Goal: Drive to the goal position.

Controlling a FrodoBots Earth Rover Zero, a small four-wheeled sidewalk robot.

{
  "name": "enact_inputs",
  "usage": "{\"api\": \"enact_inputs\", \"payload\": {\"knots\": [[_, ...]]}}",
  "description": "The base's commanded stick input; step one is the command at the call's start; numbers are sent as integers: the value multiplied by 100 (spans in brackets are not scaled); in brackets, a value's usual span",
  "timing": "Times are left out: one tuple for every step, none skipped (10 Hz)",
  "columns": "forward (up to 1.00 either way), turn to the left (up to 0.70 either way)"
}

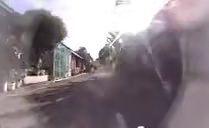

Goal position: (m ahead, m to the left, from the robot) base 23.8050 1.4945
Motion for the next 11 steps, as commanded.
{"api": "enact_inputs", "payload": {"knots": [[100,0],[100,0],[100,0],[100,0],[100,0],[100,0],[100,0],[100,6],[100,25],[100,17],[100,6]]}}
